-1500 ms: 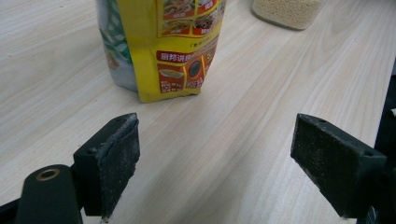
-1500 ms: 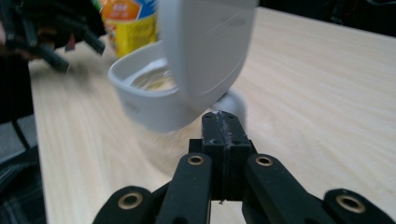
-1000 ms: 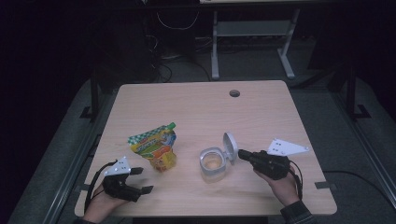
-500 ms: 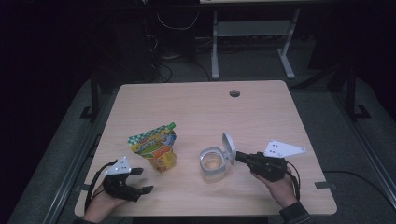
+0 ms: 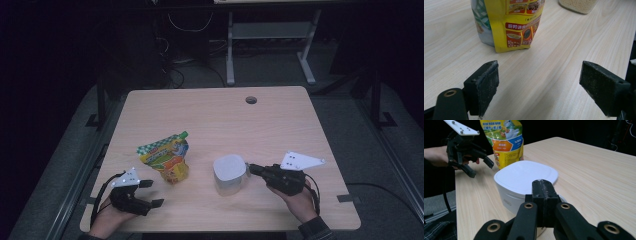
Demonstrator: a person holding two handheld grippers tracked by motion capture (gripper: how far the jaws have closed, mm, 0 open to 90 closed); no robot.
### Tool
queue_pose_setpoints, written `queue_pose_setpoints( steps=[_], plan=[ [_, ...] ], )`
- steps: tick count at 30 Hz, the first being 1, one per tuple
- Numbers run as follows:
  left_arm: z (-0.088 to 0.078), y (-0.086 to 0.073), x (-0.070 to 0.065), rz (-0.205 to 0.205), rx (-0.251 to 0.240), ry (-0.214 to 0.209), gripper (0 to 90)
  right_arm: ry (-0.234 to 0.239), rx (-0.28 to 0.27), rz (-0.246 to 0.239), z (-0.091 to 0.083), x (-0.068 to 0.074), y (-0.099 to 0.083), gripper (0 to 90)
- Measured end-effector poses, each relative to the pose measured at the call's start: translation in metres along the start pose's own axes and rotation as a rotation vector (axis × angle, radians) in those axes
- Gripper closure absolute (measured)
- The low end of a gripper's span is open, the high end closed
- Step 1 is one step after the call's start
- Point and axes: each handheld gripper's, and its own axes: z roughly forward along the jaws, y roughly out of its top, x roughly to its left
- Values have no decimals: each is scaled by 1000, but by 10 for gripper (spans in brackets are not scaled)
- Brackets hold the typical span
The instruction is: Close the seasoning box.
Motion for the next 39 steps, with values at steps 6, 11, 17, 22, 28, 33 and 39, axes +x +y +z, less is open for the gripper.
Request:
queue_pose_setpoints(
  steps=[6,11,17,22,28,33,39],
  plan=[
    [-2,1,1,-15,-11,9,159,-35,11,22,-6,-11,-7,895],
    [-4,-1,1,-13,-13,16,159,-55,42,43,-4,-18,-14,692],
    [-5,-3,0,5,-7,15,159,-118,85,40,-3,-19,-23,510],
    [-4,-3,0,5,-4,14,158,-150,129,42,-4,-18,-30,399],
    [-3,-3,0,11,1,15,158,-205,181,71,-7,-22,-46,298],
    [-2,-4,1,-2,-3,18,158,-250,209,108,-11,-24,-58,221],
    [-1,-5,2,-4,6,27,158,-286,215,115,-18,-27,-65,161]
  ],
)
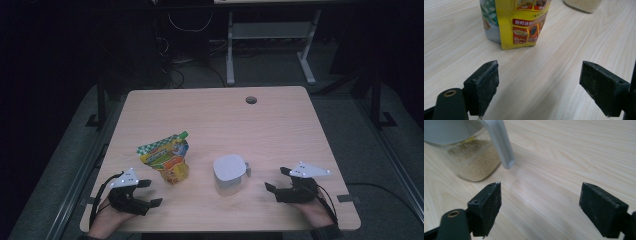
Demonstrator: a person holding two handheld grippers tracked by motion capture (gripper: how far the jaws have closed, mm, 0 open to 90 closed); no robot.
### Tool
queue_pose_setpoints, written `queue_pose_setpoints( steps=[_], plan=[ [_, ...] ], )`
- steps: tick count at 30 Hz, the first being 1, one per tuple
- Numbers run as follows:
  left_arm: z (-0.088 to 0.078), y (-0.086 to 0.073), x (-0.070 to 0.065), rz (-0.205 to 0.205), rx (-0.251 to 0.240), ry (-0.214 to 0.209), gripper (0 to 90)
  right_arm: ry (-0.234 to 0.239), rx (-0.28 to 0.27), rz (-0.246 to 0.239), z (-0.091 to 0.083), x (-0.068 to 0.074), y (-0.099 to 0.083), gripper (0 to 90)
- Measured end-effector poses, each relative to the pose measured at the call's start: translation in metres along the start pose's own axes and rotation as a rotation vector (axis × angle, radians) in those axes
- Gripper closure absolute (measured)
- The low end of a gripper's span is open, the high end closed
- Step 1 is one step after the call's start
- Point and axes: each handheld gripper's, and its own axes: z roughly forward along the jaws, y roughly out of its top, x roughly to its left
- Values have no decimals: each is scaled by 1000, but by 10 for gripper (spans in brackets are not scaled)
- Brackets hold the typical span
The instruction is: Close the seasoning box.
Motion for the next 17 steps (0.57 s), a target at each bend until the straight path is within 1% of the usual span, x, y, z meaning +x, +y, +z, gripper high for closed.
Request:
queue_pose_setpoints(
  steps=[2,3,5,8,12,17],
  plan=[
    [0,0,1,-9,-8,3,158,-16,4,16,-2,-3,-3,155],
    [0,0,2,-3,-6,5,158,-20,3,19,-3,-5,-4,153],
    [1,-1,2,-11,-6,7,158,-26,2,30,-4,-7,-4,146],
    [2,-1,3,-9,2,12,157,-22,9,31,-2,-7,-5,140],
    [3,0,4,-13,-5,15,156,-23,16,15,-1,-6,-5,137],
    [3,-1,6,-19,-9,23,148,-24,13,25,-1,-7,-5,135]
  ],
)
